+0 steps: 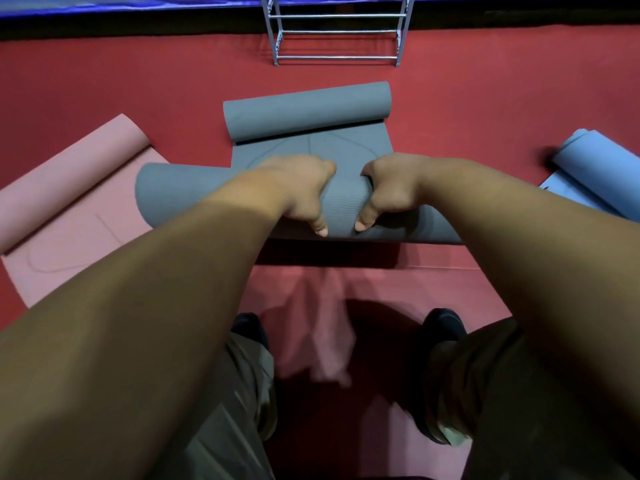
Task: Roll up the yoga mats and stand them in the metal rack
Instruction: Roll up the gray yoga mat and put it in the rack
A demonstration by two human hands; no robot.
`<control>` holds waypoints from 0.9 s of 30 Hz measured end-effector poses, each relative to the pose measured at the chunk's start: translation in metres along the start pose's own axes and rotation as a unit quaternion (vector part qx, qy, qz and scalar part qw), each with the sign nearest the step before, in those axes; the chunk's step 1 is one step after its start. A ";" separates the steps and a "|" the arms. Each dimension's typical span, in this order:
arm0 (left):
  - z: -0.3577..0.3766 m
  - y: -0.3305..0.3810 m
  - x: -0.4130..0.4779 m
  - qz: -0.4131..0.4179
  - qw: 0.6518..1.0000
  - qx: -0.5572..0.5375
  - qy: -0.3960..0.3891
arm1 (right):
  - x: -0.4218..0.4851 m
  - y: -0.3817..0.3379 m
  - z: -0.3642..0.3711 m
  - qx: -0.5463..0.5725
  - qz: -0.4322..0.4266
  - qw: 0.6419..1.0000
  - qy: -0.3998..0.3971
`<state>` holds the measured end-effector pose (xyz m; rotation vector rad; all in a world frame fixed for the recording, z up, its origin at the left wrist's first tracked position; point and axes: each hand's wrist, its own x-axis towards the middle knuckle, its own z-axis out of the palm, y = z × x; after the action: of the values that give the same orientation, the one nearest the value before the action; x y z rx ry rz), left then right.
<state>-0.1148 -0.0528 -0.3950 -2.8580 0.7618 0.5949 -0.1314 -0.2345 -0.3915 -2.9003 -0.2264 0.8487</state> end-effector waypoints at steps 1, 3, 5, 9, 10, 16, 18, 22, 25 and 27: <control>-0.002 -0.002 0.001 -0.003 1.000 -0.013 -0.001 | 0.000 0.000 -0.001 0.008 -0.003 1.000 0.004; -0.004 -0.008 0.001 -0.017 0.999 -0.045 -0.009 | -0.001 0.001 -0.004 0.009 -0.010 1.000 0.021; -0.005 -0.011 0.003 -0.027 0.997 -0.071 -0.020 | -0.002 -0.001 -0.005 -0.030 -0.012 0.999 0.038; -0.002 -0.009 0.004 -0.028 0.995 -0.086 -0.046 | 0.000 -0.005 -0.002 -0.066 -0.015 0.997 0.025; -0.001 -0.007 0.005 -0.029 0.995 -0.085 -0.047 | 0.001 -0.005 -0.002 -0.060 -0.015 0.998 0.019; 0.004 -0.004 0.005 -0.016 0.997 -0.046 -0.054 | 0.002 0.003 0.001 -0.027 -0.004 1.000 0.006; 0.006 -0.002 0.005 -0.021 0.999 -0.027 -0.038 | 0.003 0.005 0.001 -0.019 -0.003 1.000 0.001; 0.007 0.001 0.009 -0.016 0.998 -0.050 -0.025 | 0.002 0.004 0.003 -0.014 0.000 1.000 -0.021; 0.004 -0.003 0.008 -0.025 0.997 -0.070 -0.032 | 0.001 0.003 0.009 -0.040 0.003 0.999 -0.026; 0.004 -0.006 0.009 -0.029 0.995 -0.084 -0.039 | 0.001 0.002 0.009 -0.062 0.000 0.998 -0.006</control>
<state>-0.1063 -0.0511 -0.4016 -2.9755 0.6437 0.7934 -0.1357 -0.2357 -0.3998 -3.0094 -0.2892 0.8830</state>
